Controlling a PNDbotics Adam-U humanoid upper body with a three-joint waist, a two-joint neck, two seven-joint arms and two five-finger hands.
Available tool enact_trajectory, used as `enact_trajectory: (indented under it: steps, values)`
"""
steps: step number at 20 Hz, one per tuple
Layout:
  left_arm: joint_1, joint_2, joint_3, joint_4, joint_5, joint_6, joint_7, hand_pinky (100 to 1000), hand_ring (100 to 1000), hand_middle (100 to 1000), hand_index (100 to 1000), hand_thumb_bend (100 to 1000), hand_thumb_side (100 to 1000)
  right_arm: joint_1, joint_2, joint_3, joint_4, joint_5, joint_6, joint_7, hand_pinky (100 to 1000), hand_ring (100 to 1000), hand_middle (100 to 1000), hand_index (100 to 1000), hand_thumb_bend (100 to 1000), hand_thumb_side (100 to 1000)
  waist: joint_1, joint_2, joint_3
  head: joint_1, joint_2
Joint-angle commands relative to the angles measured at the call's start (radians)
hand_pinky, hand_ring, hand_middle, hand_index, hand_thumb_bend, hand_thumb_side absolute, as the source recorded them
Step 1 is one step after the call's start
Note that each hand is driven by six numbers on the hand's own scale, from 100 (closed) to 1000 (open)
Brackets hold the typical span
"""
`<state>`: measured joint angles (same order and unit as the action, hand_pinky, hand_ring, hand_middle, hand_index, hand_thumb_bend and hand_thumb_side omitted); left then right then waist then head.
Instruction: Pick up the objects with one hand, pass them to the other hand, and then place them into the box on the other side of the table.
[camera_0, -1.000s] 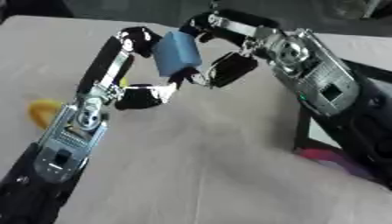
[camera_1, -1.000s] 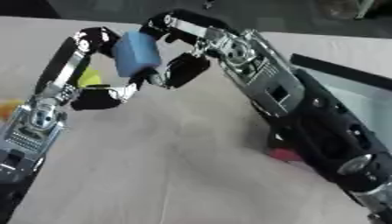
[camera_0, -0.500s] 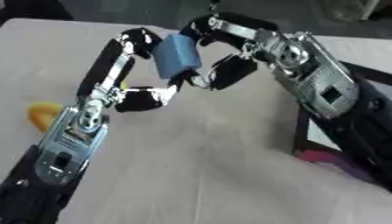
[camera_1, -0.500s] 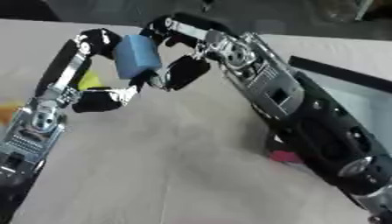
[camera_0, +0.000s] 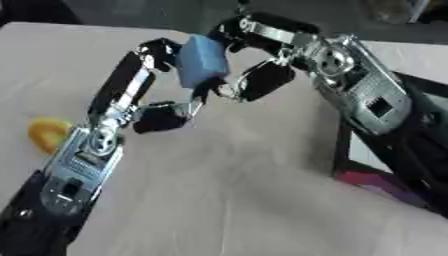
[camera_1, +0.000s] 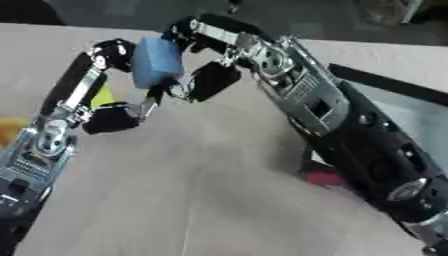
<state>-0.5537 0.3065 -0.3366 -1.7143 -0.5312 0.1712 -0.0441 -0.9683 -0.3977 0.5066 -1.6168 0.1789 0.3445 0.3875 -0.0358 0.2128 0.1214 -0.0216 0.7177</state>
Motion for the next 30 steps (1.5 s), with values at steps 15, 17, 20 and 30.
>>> enact_trajectory:
  steps: [15, 17, 20, 30]
  values:
    - [0.034, 0.06, 0.053, 0.018, -0.012, 0.067, 0.073, 723, 712, 712, 826, 378, 370, 0.061, -0.138, -0.09, -0.133, -0.053, 0.04, -0.02, 893, 861, 572, 569, 116, 100, -0.004, -0.035, -0.029, -0.021, 0.011]
    - [0.039, 0.069, 0.058, 0.016, -0.008, 0.07, 0.081, 721, 710, 708, 819, 369, 366, 0.111, -0.169, -0.121, -0.162, -0.086, 0.043, -0.043, 898, 872, 587, 579, 101, 100, -0.004, -0.035, -0.032, -0.025, 0.011]
    - [0.042, 0.076, 0.063, 0.013, -0.003, 0.073, 0.089, 722, 709, 707, 813, 365, 370, 0.181, -0.208, -0.166, -0.182, -0.136, 0.044, -0.092, 901, 877, 590, 582, 100, 100, -0.003, -0.033, -0.034, -0.027, 0.007]
    - [0.041, 0.075, 0.076, 0.009, 0.0, 0.077, 0.106, 722, 709, 708, 809, 359, 379, 0.373, -0.34, -0.3, -0.279, -0.261, 0.031, -0.173, 907, 889, 610, 602, 100, 100, -0.001, -0.027, -0.04, -0.057, 0.009]
